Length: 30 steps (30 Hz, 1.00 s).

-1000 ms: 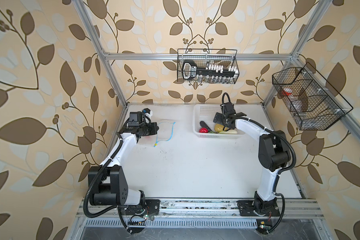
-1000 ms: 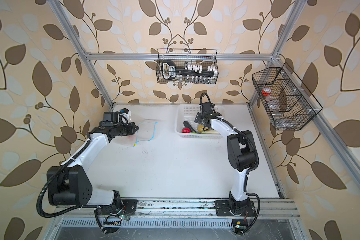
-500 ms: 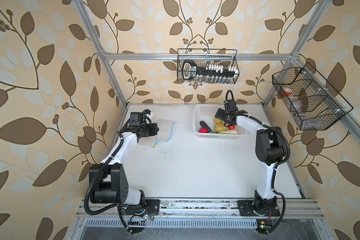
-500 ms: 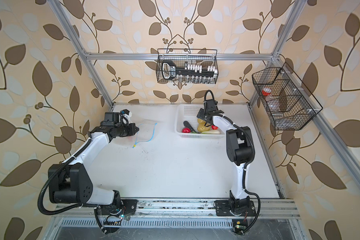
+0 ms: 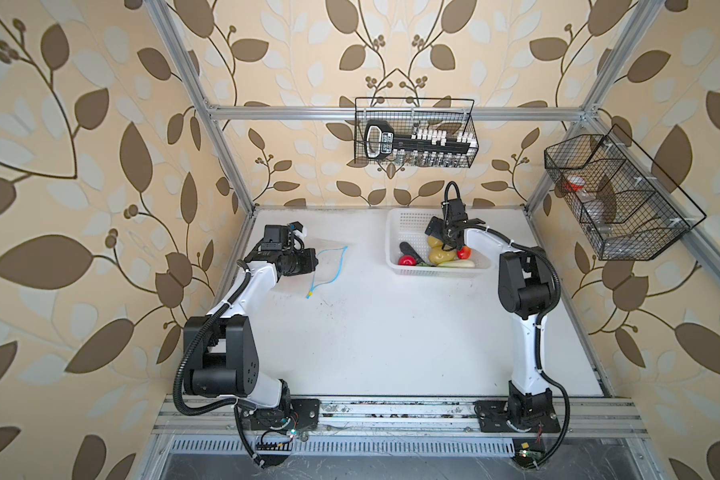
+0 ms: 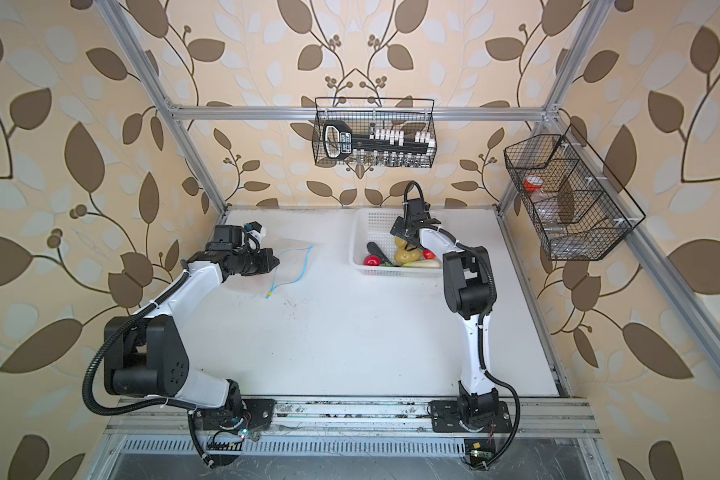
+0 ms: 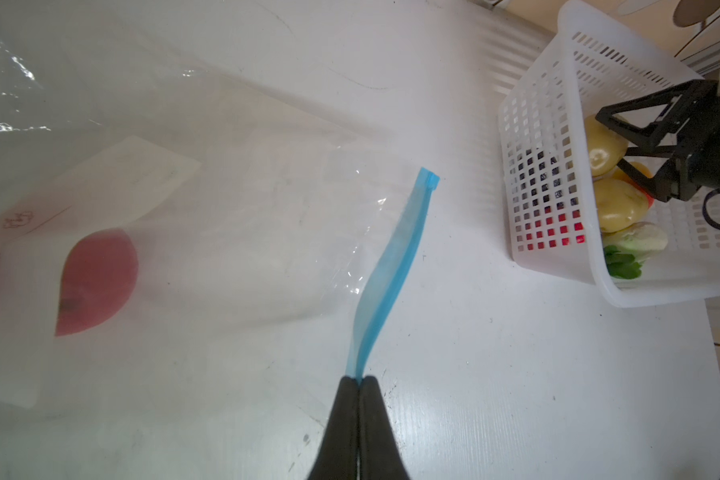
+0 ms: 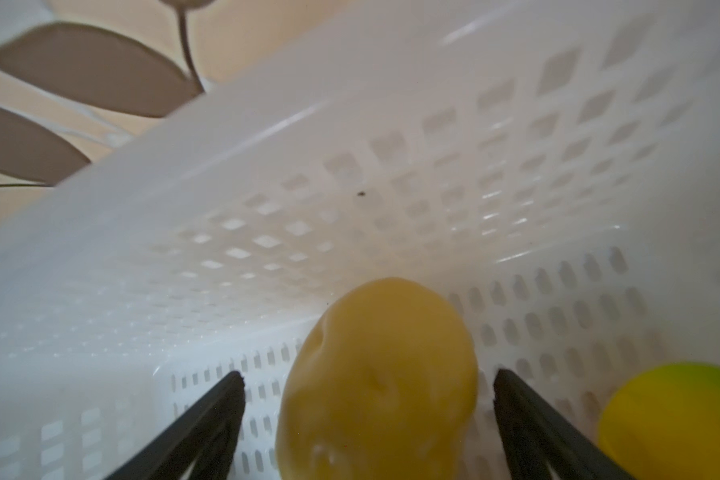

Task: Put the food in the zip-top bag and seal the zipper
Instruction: 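Grasp a yellow potato in the basket with the right gripper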

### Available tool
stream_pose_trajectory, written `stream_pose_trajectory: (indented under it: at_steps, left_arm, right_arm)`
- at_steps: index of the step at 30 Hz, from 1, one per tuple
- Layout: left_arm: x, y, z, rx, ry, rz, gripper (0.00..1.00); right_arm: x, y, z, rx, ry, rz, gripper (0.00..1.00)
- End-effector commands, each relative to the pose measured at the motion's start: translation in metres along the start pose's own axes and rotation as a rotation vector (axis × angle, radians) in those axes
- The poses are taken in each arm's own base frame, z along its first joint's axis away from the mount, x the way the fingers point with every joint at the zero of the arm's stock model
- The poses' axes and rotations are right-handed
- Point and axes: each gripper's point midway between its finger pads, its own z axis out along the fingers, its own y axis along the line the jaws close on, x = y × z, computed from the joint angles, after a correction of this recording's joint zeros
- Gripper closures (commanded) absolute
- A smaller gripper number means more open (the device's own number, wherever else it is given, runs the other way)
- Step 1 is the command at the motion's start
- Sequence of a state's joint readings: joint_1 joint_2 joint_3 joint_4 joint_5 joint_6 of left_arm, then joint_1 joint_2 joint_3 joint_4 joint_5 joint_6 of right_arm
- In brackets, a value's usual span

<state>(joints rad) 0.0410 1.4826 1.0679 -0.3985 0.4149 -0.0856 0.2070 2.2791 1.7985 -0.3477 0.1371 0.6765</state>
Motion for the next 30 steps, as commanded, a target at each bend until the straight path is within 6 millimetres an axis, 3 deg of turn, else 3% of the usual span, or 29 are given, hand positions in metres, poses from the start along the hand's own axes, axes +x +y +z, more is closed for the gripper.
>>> stream_pose_trajectory:
  at_steps: [1,4,9,13,18,26,27,30]
  left_arm:
    - [-0.014,-0.003,-0.008,0.005,-0.028,0.005,1.00]
    - [-0.014,-0.002,-0.007,0.004,-0.026,0.002,1.00]
    - [-0.014,-0.003,-0.007,0.007,-0.025,-0.001,1.00]
    - [-0.015,-0.005,-0.010,0.011,-0.031,0.001,1.00]
    - [-0.018,-0.011,-0.015,0.032,-0.045,-0.007,1.00]
    - [-0.017,-0.010,-0.016,0.030,-0.060,-0.001,1.00]
    - [-0.022,-0.015,-0.026,0.034,-0.089,0.015,1.00]
    - [-0.023,-0.017,-0.027,0.037,-0.093,0.020,1.00]
  right_arm:
    - [0.008,-0.001,0.014,0.005,0.034,0.029,0.11]
    - [0.008,-0.001,0.017,-0.001,0.027,0.041,0.21]
    - [0.001,0.005,0.012,-0.037,0.015,0.059,0.48]
    - [-0.009,0.010,-0.004,-0.064,-0.016,0.071,0.50]
    - [-0.024,0.020,-0.042,-0.142,-0.079,0.081,0.54]
    - [-0.021,0.017,-0.081,-0.190,-0.133,0.107,0.56]
    - [-0.021,0.017,-0.085,-0.197,-0.132,0.109,0.57]
    - [-0.016,0.018,-0.094,-0.238,-0.130,0.132,0.57]
